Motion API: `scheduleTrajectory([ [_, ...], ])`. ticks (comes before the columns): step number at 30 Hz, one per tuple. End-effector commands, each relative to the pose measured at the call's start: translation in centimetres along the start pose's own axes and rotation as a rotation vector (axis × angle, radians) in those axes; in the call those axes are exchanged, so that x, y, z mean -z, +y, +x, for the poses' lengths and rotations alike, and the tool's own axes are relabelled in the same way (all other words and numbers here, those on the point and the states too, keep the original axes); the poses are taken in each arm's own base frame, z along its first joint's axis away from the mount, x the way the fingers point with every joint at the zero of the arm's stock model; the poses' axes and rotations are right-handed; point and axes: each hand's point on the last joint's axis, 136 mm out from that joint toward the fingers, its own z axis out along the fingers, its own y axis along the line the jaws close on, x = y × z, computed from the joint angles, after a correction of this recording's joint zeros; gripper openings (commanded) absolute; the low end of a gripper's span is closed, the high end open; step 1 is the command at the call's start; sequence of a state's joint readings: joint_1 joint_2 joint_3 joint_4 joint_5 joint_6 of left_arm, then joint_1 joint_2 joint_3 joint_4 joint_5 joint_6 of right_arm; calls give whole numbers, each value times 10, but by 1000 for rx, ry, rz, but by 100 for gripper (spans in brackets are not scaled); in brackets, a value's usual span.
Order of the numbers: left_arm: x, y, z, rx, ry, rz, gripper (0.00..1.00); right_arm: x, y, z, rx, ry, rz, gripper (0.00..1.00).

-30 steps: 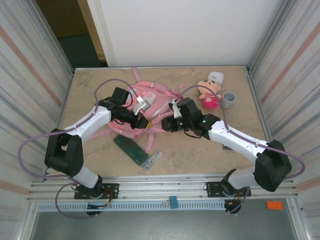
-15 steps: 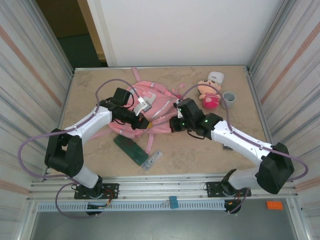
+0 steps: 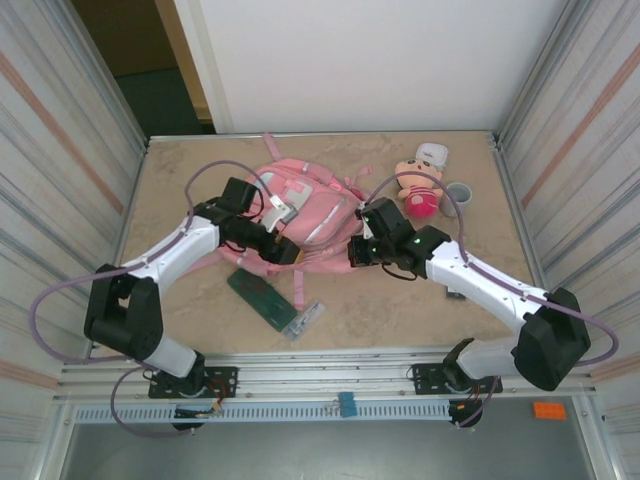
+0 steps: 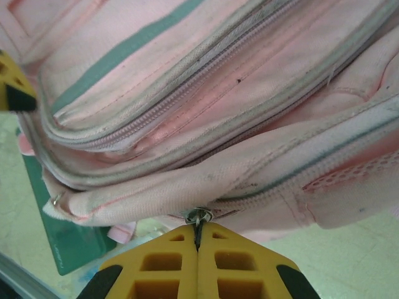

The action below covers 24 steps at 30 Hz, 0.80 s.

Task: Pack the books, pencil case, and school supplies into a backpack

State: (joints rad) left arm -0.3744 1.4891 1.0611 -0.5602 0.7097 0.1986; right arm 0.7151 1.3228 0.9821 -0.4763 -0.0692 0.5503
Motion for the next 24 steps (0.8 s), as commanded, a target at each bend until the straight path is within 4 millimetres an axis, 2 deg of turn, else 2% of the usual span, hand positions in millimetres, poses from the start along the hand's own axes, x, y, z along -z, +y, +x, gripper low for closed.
scheduleTrajectory([
  [1,25,22,-5,257,-110,-156,73,-9,9,3,-31,5,-25,0],
  [3,43,41,6,437,-180,-286,73,-13,12,5,-32,12,-28,0],
  [7,66,61,31,621,-309,-422,78,-17,16,10,-27,30,-30,0],
  [9,68,70,44,681,-334,-464,79,-21,21,15,-26,41,-44,0],
  [11,63,75,47,721,-345,-435,81,-25,26,19,-24,53,-57,0],
  [13,54,79,41,735,-358,-358,83,-29,31,24,-20,69,-62,0],
  [18,38,109,20,763,-375,-325,83,-34,38,27,-43,65,-72,0],
  [24,17,143,-27,748,-378,-275,83,-48,61,23,-42,54,-130,0],
])
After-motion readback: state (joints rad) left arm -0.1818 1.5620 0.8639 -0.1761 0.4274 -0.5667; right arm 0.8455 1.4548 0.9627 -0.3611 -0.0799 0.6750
